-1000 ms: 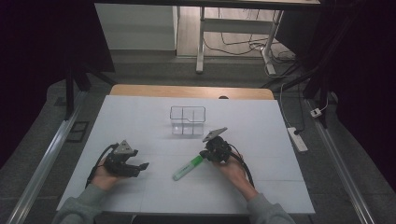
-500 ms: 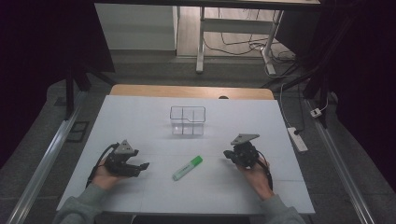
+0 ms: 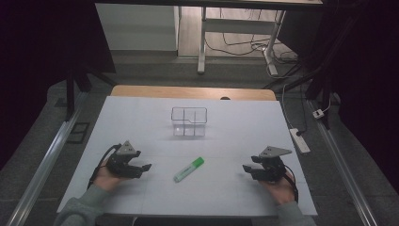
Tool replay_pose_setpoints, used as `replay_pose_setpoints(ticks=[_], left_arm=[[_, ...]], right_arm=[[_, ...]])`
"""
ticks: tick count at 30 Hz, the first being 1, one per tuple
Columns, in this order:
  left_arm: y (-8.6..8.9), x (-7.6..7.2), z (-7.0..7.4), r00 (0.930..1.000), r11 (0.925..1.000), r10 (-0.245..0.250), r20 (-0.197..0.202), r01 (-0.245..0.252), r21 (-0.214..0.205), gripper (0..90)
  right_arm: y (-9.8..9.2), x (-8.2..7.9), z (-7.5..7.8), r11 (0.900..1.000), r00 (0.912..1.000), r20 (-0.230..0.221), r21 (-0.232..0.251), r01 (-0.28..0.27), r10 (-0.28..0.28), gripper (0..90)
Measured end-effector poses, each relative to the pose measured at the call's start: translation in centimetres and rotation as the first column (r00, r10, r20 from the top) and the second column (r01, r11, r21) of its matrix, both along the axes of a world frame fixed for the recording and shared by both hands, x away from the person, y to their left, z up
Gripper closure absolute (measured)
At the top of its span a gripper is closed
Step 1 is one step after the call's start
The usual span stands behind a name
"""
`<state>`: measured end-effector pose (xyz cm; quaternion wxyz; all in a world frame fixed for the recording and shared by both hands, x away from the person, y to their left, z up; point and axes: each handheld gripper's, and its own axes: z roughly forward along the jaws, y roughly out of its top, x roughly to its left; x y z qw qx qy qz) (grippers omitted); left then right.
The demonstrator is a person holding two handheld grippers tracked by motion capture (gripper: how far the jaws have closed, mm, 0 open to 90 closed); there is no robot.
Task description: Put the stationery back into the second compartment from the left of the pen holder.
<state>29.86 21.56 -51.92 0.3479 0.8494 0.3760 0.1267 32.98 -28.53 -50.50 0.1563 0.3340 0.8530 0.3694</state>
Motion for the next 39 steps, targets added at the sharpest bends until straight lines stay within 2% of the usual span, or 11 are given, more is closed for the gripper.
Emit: replay_pose_setpoints(ticks=[8,11,15,21,26,31,34,39], left_arm=[[-1.1,0.3,0.9,0.9996,0.9992,-0.026,-0.006,0.026,-0.031,27.7],[-2.2,0.6,1.4,0.9984,0.9977,-0.055,-0.015,0.054,-0.041,27.7],[-4.3,1.1,2.1,0.9941,0.9938,-0.107,-0.021,0.106,-0.034,27.4],[-7.6,2.1,2.7,0.9844,0.9853,-0.170,-0.046,0.169,-0.027,26.8],[-9.7,3.1,2.6,0.9730,0.9777,-0.210,-0.096,0.210,-0.010,25.9],[-12.0,4.3,2.7,0.9661,0.9736,-0.223,-0.129,0.228,0.019,25.9],[-13.2,4.9,2.6,0.9602,0.9699,-0.237,-0.148,0.243,0.020,25.9],[-14.8,5.6,2.2,0.9520,0.9621,-0.251,-0.176,0.265,0.064,26.4]], right_arm=[[-0.7,-0.5,0.0,0.9996,0.9997,0.014,0.021,-0.018,0.018,34.8],[-0.5,-0.5,0.0,0.9994,0.9997,0.014,0.025,-0.022,0.022,34.1],[-0.4,-0.5,0.0,0.9991,0.9995,0.013,0.028,-0.031,0.030,33.3],[-0.3,-0.6,0.1,0.9983,0.9990,0.017,0.041,-0.042,0.042,31.8],[-0.3,-0.5,0.0,0.9983,0.9991,0.012,0.043,-0.040,0.040,31.5],[-0.4,-0.4,0.0,0.9987,0.9997,0.000,0.046,-0.024,0.024,31.6],[-0.4,-0.4,-0.1,0.9988,0.9998,-0.004,0.046,-0.017,0.017,31.5],[-0.4,-0.3,-0.2,0.9990,0.9998,-0.011,0.042,-0.016,0.017,31.3]])
